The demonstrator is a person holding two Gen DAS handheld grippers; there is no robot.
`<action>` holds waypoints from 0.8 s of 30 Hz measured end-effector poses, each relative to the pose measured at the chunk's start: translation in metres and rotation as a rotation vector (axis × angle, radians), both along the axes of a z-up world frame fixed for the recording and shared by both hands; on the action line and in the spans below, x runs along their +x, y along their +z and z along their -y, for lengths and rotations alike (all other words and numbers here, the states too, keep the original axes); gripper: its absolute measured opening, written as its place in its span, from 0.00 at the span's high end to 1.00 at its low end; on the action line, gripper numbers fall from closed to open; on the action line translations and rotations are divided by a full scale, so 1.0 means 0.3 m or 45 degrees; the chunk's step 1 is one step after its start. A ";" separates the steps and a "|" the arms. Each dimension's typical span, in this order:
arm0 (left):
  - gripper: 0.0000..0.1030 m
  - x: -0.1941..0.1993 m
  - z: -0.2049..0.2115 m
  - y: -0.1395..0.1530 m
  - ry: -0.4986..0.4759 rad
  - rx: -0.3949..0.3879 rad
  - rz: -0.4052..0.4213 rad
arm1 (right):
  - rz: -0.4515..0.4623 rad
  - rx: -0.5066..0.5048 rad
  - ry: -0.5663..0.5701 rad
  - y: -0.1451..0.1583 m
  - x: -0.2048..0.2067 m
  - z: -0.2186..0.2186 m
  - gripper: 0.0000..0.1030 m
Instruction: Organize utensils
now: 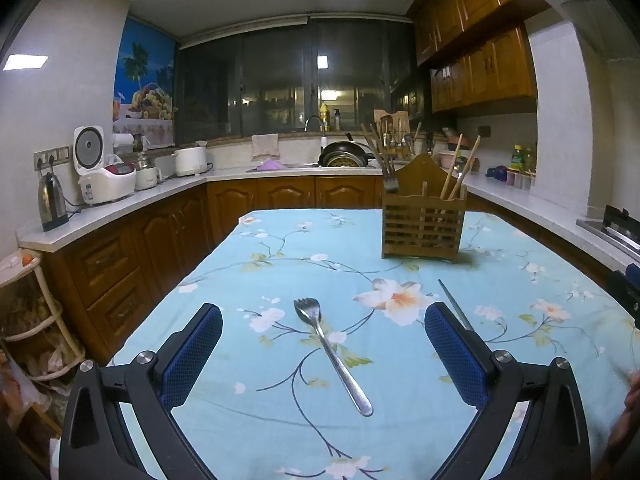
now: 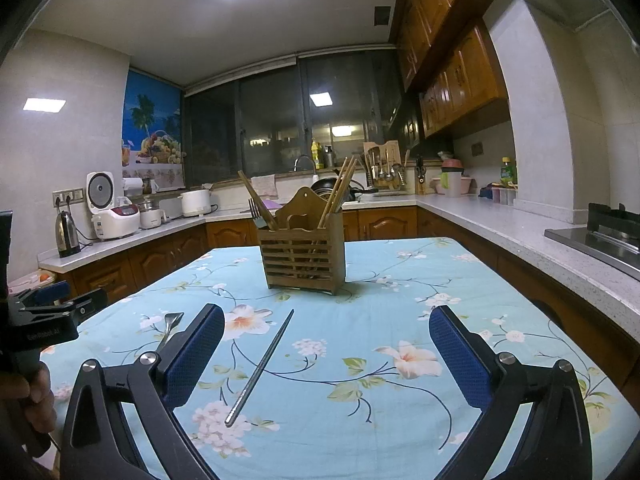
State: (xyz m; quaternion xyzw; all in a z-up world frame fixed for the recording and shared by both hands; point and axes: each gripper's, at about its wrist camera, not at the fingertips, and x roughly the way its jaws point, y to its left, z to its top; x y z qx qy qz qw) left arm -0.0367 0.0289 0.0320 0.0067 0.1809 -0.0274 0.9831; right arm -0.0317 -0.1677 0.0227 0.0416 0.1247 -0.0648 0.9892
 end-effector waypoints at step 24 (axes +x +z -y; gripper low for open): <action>0.01 -0.016 0.008 0.007 -0.016 -0.003 0.000 | -0.001 0.002 0.000 0.002 0.000 0.001 0.00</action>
